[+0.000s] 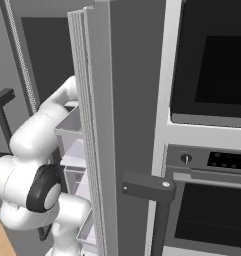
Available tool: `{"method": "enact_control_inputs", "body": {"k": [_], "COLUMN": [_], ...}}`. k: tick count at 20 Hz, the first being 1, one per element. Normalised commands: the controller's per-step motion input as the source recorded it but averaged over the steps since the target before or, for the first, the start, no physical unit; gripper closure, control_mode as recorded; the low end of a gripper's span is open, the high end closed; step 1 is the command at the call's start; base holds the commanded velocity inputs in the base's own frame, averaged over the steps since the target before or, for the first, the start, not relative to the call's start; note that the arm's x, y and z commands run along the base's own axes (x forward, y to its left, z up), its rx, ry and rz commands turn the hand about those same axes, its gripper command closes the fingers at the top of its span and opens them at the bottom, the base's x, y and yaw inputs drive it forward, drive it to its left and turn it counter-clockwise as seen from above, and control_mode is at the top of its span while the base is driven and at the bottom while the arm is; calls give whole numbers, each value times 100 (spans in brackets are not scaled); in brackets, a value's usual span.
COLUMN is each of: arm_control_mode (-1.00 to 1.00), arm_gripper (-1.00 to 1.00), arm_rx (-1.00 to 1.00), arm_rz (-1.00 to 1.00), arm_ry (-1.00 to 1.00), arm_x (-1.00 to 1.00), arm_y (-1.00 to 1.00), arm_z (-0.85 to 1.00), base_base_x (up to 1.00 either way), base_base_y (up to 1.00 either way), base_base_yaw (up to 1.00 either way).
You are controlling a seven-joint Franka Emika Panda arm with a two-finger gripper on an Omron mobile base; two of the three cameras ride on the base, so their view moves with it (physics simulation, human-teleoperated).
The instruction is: Place one tomato and one chicken drumstick in each tupperware on the nearby counter, to pack two identical lunches.
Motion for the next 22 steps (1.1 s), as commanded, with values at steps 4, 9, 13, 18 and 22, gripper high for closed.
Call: {"method": "enact_control_inputs", "body": {"k": [4,9,13,18,22], "arm_control_mode": [-100,-100,-100,-100,-100], "arm_gripper": [-100,100,100,100,100], "arm_rx": [1,0,0,0,0], "arm_rz": [0,0,2,7,6], "arm_ry": [0,0,-3,-11,-3], "arm_x": [36,14,-43,-100,-100], "arm_y": [-1,-5,17,47,17], "arm_z": [-18,-46,-44,-14,15], "base_base_x": [0,0,0,0,0], "base_base_y": [0,0,0,0,0], "base_base_yaw": [0,0,0,0,0]}}
